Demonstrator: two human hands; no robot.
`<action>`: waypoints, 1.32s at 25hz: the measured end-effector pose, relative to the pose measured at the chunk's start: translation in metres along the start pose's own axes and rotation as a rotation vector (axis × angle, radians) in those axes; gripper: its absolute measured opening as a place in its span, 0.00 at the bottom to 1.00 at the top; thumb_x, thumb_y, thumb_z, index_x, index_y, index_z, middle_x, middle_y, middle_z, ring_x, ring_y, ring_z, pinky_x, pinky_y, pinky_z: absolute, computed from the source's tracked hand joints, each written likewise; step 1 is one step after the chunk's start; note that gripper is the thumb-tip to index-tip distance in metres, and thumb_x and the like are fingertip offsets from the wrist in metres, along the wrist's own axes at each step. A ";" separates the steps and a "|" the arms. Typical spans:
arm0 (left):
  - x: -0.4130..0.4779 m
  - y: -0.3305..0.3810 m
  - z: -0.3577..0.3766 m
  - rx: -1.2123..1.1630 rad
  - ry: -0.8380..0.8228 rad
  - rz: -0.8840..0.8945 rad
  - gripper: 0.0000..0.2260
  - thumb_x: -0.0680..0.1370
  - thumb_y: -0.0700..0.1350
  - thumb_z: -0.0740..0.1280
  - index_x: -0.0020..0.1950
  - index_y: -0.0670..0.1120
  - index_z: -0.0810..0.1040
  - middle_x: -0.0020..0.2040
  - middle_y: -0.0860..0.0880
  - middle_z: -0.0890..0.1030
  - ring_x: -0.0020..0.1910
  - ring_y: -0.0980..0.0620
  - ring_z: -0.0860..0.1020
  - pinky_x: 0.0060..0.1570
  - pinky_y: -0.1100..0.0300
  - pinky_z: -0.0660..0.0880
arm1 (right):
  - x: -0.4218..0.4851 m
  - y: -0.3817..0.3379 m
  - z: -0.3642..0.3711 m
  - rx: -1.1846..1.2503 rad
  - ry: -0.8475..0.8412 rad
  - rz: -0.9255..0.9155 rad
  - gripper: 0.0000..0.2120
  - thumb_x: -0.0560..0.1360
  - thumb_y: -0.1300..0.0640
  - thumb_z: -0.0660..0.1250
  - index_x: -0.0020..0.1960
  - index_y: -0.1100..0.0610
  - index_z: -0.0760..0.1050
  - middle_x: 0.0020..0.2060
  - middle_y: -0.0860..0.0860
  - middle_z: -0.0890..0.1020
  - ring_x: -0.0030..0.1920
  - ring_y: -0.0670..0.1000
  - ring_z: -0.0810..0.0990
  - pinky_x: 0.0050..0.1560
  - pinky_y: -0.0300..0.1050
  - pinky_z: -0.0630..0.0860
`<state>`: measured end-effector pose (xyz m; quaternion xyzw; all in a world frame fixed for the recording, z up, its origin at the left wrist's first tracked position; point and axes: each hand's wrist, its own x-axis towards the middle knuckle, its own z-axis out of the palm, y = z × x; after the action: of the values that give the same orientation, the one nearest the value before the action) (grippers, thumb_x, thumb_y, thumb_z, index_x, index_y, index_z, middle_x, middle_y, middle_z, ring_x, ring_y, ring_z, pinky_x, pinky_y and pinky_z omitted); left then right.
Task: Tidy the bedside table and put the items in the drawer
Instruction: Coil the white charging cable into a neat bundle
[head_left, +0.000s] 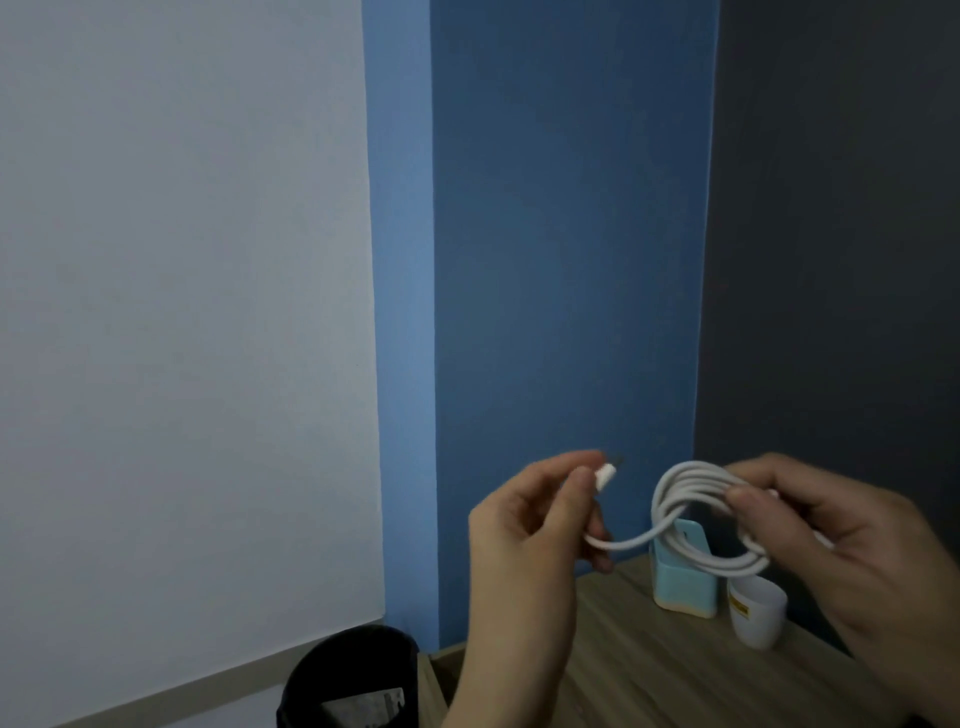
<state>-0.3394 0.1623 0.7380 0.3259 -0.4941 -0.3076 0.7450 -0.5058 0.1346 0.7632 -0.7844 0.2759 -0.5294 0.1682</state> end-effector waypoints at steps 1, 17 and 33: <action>-0.001 -0.001 0.002 0.024 -0.050 -0.005 0.08 0.76 0.43 0.66 0.41 0.46 0.84 0.24 0.49 0.74 0.24 0.54 0.72 0.27 0.64 0.72 | 0.001 -0.001 0.000 -0.011 0.008 -0.010 0.30 0.63 0.24 0.54 0.41 0.46 0.80 0.27 0.50 0.77 0.30 0.49 0.74 0.30 0.39 0.68; -0.003 -0.013 0.016 -0.023 -0.098 0.116 0.09 0.62 0.50 0.70 0.40 0.50 0.83 0.36 0.49 0.83 0.36 0.56 0.81 0.38 0.65 0.77 | 0.000 -0.003 0.008 0.083 -0.023 -0.015 0.24 0.65 0.27 0.56 0.42 0.42 0.81 0.32 0.48 0.83 0.31 0.48 0.79 0.32 0.36 0.72; -0.007 -0.017 0.004 -0.590 -0.692 0.134 0.28 0.61 0.28 0.60 0.59 0.44 0.75 0.51 0.50 0.79 0.48 0.55 0.77 0.57 0.62 0.72 | 0.000 -0.004 0.017 0.140 0.032 -0.005 0.26 0.62 0.26 0.58 0.44 0.41 0.82 0.35 0.44 0.85 0.36 0.44 0.83 0.35 0.35 0.76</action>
<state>-0.3481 0.1565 0.7218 -0.0546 -0.6252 -0.4770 0.6152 -0.4890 0.1367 0.7590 -0.7628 0.2388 -0.5605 0.2167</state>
